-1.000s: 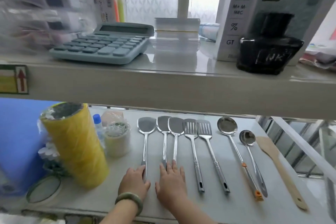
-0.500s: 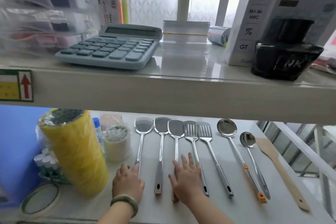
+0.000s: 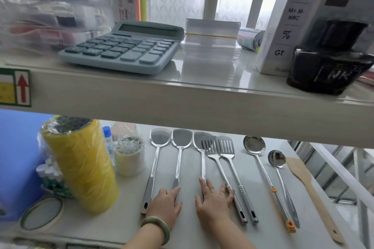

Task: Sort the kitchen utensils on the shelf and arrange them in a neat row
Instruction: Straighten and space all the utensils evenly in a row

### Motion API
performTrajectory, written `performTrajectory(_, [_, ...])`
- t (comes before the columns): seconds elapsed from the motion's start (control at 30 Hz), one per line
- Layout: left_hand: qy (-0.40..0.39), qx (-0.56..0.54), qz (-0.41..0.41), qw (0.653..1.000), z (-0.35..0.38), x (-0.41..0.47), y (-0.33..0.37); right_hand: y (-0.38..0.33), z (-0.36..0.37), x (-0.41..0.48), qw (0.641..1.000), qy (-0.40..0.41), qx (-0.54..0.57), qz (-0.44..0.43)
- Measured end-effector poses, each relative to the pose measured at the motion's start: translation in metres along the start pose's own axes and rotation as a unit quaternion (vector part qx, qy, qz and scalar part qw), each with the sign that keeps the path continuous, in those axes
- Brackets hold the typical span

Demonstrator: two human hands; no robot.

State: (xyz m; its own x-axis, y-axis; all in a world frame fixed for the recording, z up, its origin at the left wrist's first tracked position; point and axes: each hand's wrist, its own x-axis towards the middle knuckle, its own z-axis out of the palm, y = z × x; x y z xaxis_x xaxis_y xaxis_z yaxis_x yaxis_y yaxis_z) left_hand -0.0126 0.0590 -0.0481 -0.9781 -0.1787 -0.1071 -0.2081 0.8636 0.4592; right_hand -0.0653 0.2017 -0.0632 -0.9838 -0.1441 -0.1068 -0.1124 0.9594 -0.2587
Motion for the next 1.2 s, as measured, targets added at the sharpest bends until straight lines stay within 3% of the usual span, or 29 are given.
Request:
performTrajectory(0.3, [0.017,0.003,-0.009,1.000,0.002,-0.004,0.000,0.003,-0.004,0.001,0.999,0.009,0.028,-0.012])
performTrajectory(0.4, [0.055,0.025,0.009,0.998,-0.001,-0.007,0.006,0.021,-0.013,-0.004,0.985,0.137,0.104,-0.021])
performTrajectory(0.5, [0.114,-0.003,0.092,0.989,0.004,-0.010,0.023,0.061,-0.020,-0.003,0.956,0.259,0.137,0.018])
performTrajectory(0.6, [0.081,-0.033,0.137,0.987,0.016,-0.010,0.056,0.094,-0.041,-0.011,0.974,0.157,0.113,0.120])
performTrajectory(0.7, [0.034,-0.066,0.162,0.984,0.035,-0.009,0.091,0.106,-0.046,-0.015,0.988,0.081,0.087,0.098])
performTrajectory(0.87, [-0.040,-0.095,0.107,0.989,0.063,-0.011,0.139,0.114,-0.052,-0.018,0.990,0.063,0.109,0.070])
performTrajectory(1.2, [-0.053,-0.091,0.043,0.994,0.077,-0.005,0.170,0.150,-0.057,-0.008,0.987,0.063,0.133,0.072])
